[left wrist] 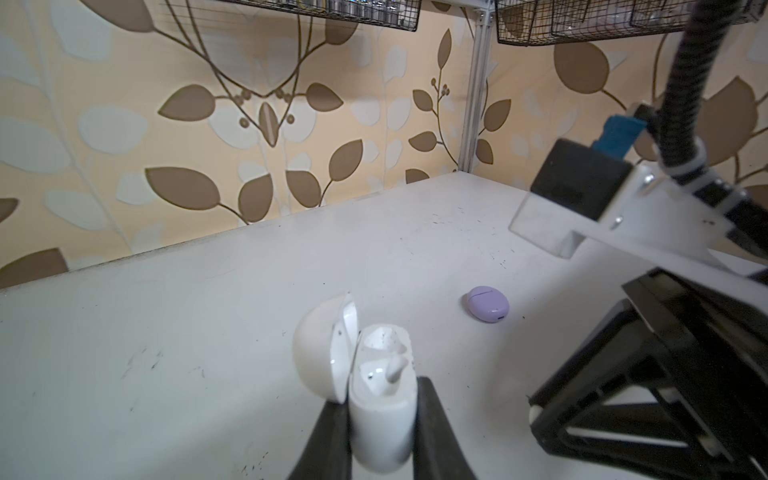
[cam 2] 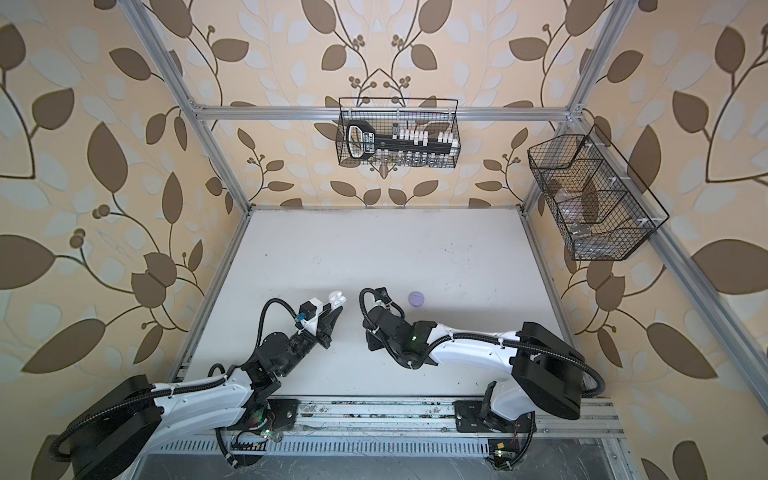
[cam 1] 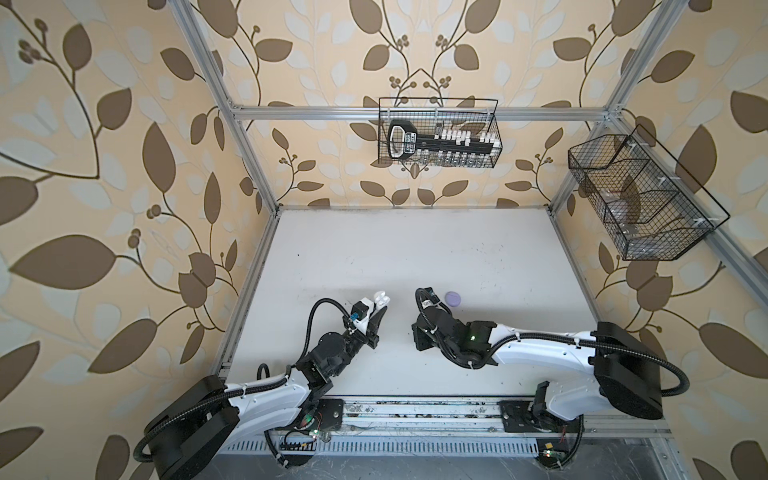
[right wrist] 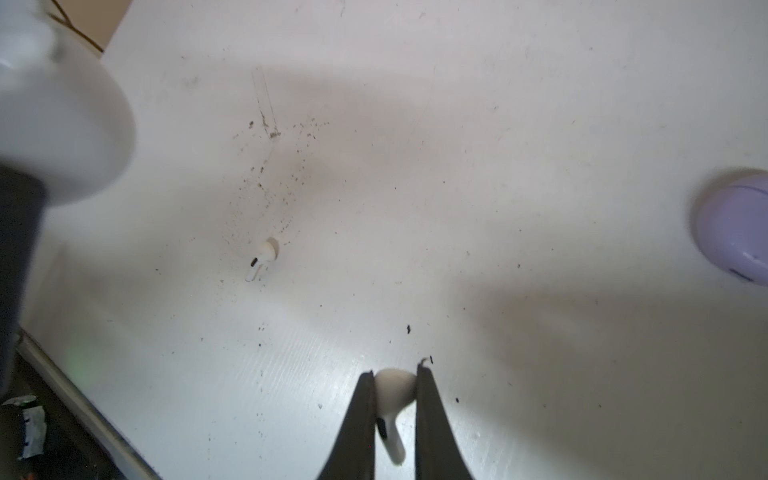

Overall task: Insert the wireless bluetooth earbuds into the charging case
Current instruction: 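Lift the earbud with the right gripper and carry it toward the case, then lower the earbud into the open case held by the left gripper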

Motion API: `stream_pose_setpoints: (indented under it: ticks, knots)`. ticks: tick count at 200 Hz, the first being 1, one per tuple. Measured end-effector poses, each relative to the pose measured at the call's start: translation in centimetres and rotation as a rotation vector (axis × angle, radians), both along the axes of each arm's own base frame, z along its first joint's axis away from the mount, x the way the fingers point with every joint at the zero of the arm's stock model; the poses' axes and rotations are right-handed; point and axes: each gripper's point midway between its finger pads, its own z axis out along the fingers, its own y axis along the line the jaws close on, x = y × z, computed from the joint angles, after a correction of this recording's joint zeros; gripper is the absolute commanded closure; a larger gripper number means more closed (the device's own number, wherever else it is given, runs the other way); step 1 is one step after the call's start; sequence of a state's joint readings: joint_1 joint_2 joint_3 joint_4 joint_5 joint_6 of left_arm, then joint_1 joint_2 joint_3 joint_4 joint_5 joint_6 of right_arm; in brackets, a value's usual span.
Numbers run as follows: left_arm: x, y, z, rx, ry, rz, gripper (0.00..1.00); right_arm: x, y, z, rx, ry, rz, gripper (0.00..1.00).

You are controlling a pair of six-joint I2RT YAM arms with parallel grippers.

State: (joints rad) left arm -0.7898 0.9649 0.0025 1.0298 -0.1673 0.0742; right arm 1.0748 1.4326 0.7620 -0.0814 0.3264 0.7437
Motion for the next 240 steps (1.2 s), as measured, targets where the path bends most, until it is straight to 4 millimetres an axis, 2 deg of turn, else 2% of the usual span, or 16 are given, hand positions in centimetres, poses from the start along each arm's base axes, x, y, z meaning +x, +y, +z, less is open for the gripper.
stream_pose_setpoints:
  ticks: [47,79,143,177,201,240]
  knots:
    - [-1.3,-1.3,0.9,-0.007,-0.034,-0.108,1.0,0.8,-0.5,3.3,0.115,-0.113,-0.034,0.91]
    - [-1.9,-1.3,1.5,-0.003,-0.052,-0.133,1.0,1.4,-0.8,5.5,0.185,-0.189,-0.044,0.9]
    - [-2.1,-1.8,-0.6,0.058,-0.002,-0.162,1.0,2.3,-0.1,8.6,0.301,-0.312,-0.028,0.9]
    - [-2.1,-1.8,-0.5,0.058,-0.003,-0.163,1.0,2.2,0.9,10.5,0.363,-0.364,0.007,0.9]
    - [-2.1,-1.8,-0.5,0.057,-0.005,-0.163,1.0,2.1,1.6,10.9,0.391,-0.378,0.028,0.9]
    - [-2.1,-1.8,0.2,0.037,-0.026,-0.16,1.0,1.8,3.2,9.7,0.388,-0.368,0.068,0.9]
